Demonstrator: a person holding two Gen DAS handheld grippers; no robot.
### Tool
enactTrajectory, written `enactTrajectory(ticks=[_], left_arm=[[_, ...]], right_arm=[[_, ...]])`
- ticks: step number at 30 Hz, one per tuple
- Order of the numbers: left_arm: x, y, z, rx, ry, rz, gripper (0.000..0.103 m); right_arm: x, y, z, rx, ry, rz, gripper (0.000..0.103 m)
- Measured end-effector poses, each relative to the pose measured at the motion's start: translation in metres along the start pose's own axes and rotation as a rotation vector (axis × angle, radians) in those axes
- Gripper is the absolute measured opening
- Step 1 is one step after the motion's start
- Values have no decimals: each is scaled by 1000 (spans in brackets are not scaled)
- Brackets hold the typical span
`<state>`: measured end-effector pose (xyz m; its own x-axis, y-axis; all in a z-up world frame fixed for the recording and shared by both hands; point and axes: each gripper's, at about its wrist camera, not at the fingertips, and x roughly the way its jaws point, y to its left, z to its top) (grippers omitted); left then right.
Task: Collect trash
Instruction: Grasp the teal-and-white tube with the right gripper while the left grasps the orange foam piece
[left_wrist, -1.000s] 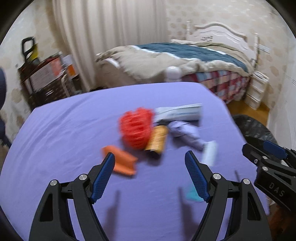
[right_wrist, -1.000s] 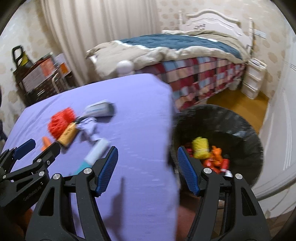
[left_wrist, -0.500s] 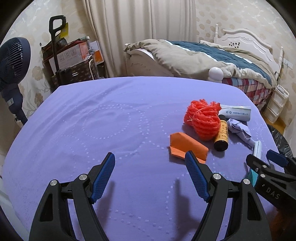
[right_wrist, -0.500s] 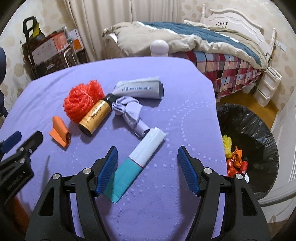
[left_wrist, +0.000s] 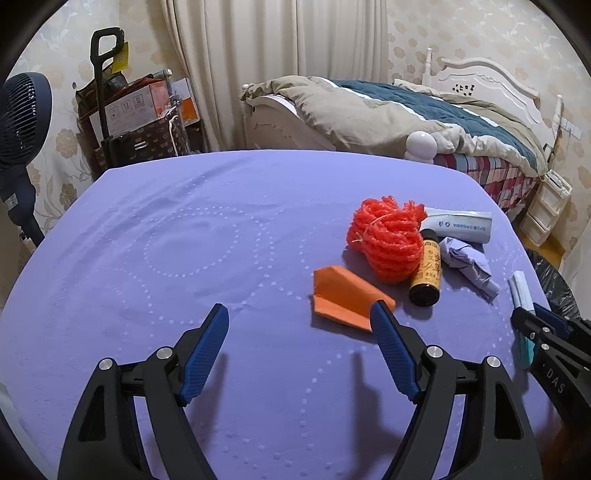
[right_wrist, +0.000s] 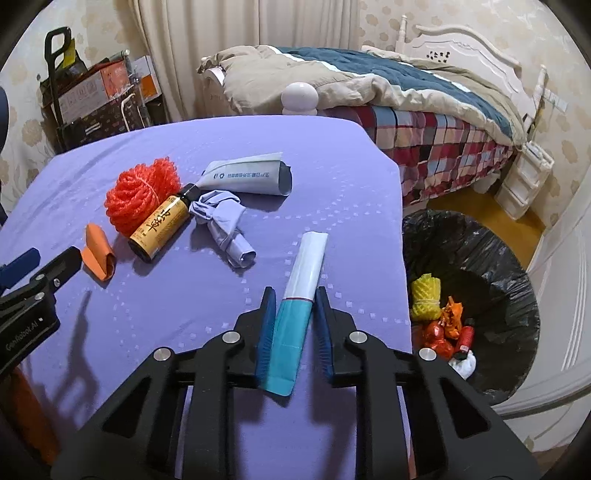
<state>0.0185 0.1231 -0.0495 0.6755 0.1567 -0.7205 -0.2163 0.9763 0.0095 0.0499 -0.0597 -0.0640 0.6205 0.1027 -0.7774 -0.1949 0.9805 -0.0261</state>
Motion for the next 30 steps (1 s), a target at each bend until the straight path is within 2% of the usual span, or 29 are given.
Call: enactTrajectory(ticks=[9, 13, 16, 20, 24, 30], left_arm=[[11, -14, 15, -11, -4, 10, 79], [29, -14, 19, -18, 52, 30, 79], [29, -8, 17, -31, 71, 15, 79], [21, -2, 8, 13, 69, 24, 79], [20, 8, -1, 10, 114, 12, 79], [19, 5, 4, 27, 81, 5, 79]], right_arm=[[2, -7, 1, 26, -5, 34, 20], [3, -8, 1, 29, -5, 44, 21], [3, -10, 1, 35, -7, 53, 21], [3, -10, 1, 39, -8, 61, 22], [3, -10, 0, 38, -9, 62, 23], [2, -9, 0, 36, -9, 60, 23]])
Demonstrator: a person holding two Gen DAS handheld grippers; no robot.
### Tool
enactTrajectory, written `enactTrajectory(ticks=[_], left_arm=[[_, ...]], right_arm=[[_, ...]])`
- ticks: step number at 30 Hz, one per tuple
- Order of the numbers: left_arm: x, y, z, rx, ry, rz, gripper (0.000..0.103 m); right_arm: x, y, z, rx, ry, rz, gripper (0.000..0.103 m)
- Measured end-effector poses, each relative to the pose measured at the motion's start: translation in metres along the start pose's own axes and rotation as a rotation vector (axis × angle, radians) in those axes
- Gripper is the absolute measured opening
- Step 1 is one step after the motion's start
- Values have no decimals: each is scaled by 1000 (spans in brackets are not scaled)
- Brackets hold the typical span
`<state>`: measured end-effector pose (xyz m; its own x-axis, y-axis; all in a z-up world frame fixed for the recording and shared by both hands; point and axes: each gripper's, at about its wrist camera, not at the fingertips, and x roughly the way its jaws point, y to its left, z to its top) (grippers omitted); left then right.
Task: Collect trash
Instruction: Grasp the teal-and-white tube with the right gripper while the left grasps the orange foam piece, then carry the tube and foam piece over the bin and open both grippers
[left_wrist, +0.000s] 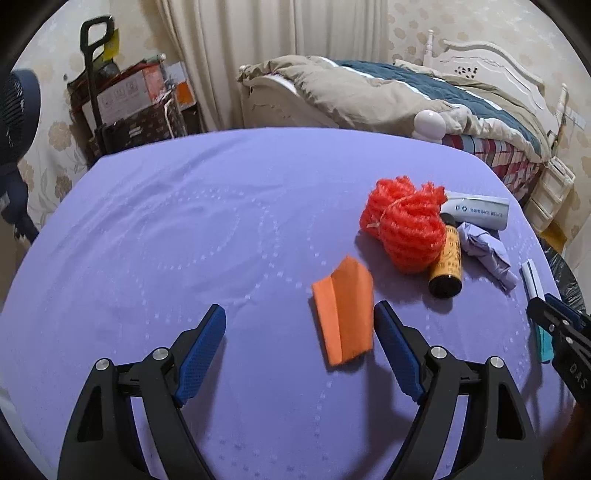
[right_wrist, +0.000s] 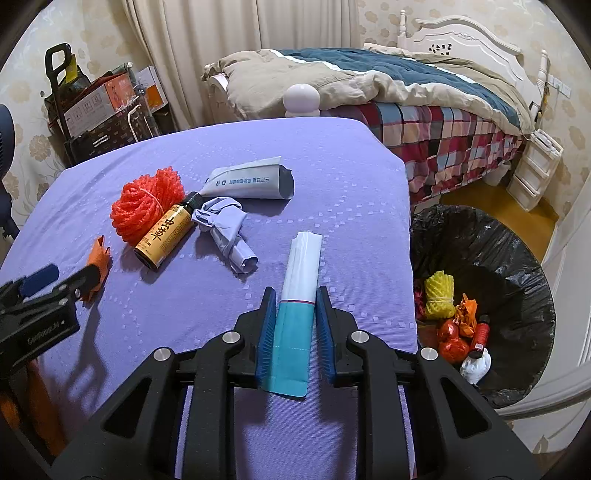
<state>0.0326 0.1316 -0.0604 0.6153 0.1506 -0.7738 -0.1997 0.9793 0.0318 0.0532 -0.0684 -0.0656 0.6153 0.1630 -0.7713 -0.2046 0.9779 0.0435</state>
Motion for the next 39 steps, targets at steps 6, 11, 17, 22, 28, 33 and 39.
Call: enactTrajectory(ticks=[6, 11, 17, 22, 28, 33, 39], left_arm=[[7, 2, 3, -16, 30, -80, 61], [4, 3, -1, 4, 18, -94, 33], [0, 7, -5, -3, 3, -134, 29], [-7, 8, -9, -8, -15, -161, 29], [-20, 2, -11, 5, -53, -189, 29], [-32, -9, -10, 21, -84, -219, 29], [-48, -35, -5, 69, -133, -262, 29]], right_arm=[[0, 0, 0, 0, 0, 0, 23], [0, 1, 0, -7, 0, -9, 23], [-1, 0, 1, -7, -2, -10, 21], [-3, 1, -1, 3, -6, -1, 18], [-13, 1, -5, 14, -31, 3, 17], [-21, 0, -8, 14, -46, 3, 17], [-44, -17, -6, 45, -101, -20, 17]])
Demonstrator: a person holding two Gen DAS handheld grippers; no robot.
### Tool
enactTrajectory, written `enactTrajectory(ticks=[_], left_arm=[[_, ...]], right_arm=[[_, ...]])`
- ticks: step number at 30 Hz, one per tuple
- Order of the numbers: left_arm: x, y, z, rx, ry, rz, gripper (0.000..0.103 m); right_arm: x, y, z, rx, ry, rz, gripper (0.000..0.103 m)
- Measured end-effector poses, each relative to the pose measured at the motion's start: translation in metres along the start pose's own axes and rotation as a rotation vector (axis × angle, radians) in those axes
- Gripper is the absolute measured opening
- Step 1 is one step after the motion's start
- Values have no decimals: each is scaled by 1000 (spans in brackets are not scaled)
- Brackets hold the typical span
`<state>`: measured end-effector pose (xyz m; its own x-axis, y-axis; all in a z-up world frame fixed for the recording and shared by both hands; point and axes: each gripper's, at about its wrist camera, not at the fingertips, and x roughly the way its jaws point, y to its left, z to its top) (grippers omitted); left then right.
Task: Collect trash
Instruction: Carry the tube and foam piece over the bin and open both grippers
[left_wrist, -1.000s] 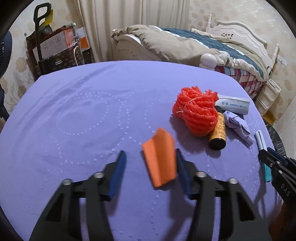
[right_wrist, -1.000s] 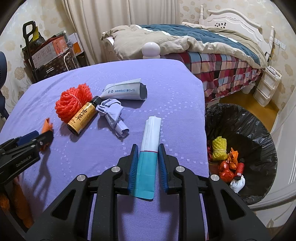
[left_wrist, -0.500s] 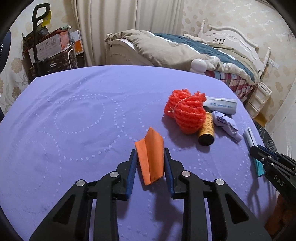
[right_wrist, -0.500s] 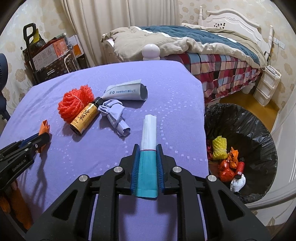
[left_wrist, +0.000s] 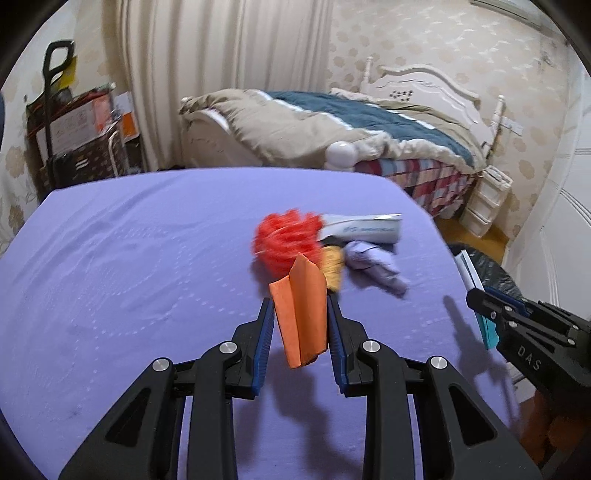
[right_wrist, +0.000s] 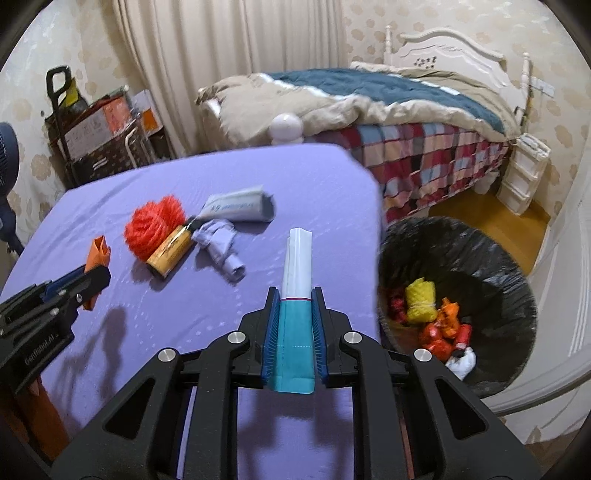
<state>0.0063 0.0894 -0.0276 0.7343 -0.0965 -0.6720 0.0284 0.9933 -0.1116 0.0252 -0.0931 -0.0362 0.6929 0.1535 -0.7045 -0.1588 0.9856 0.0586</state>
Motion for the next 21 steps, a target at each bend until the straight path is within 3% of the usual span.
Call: enactTrajectory(ticks=[13, 21], left_arm=[[11, -90, 32, 118, -73, -130, 29], [39, -150, 45, 202, -61, -190, 29]], right_arm=[[-25, -88, 7, 99, -86, -162, 17], [-18, -139, 5, 152, -87, -221, 17]])
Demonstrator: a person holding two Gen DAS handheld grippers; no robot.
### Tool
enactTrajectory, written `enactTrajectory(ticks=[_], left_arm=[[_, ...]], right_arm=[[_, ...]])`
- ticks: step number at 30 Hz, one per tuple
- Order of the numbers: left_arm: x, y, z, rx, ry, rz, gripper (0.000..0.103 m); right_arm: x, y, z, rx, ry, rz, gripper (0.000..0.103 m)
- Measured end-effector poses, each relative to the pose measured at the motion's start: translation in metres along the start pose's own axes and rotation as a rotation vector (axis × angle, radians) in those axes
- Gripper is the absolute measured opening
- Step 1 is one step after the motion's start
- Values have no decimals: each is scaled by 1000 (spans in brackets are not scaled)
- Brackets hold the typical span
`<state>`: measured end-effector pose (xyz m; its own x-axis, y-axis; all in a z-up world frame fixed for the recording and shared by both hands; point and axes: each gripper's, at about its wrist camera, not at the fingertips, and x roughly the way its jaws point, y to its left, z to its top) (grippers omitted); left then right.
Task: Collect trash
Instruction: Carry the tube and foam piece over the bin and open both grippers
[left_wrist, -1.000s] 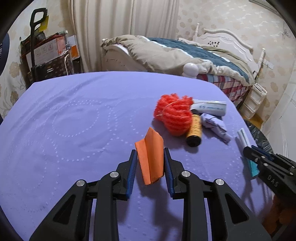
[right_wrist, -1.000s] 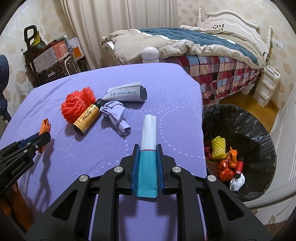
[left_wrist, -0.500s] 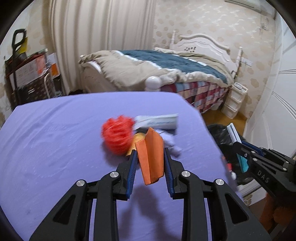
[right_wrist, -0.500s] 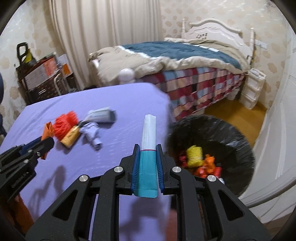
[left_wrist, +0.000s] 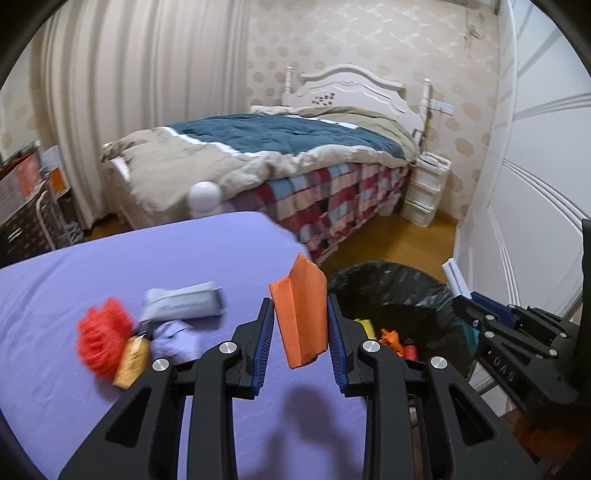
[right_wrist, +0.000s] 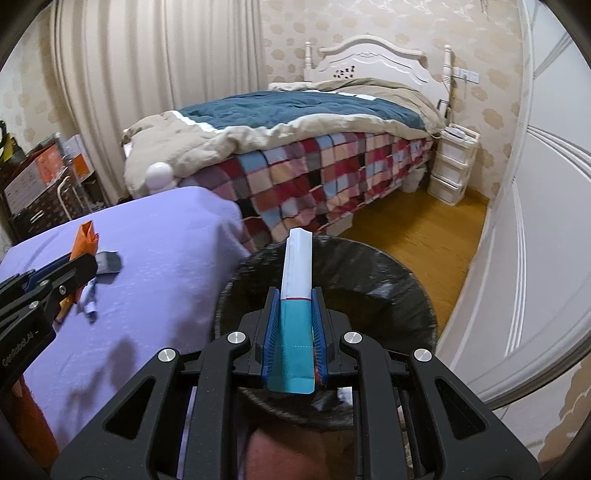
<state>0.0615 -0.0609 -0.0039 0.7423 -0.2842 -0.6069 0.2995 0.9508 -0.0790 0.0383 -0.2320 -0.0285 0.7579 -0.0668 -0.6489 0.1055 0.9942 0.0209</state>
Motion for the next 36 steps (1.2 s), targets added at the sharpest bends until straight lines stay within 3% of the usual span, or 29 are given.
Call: enactTrajectory(ticks=[11, 28, 31, 34, 36], left_arm=[[56, -52, 9, 95, 65, -12, 29], [99, -77, 16, 134, 133, -3, 30], [100, -78, 16, 133, 138, -1, 33], [100, -76, 17, 122, 138, 9, 53], [99, -73, 17, 108, 135, 9, 55]], right_arm=[[29, -37, 3, 47, 21, -27, 17], [58, -60, 3, 72, 56, -28, 18], [59, -62, 3, 76, 58, -27, 19], [59, -65, 2, 83, 55, -31, 20], [59, -66, 3, 86, 54, -36, 20]])
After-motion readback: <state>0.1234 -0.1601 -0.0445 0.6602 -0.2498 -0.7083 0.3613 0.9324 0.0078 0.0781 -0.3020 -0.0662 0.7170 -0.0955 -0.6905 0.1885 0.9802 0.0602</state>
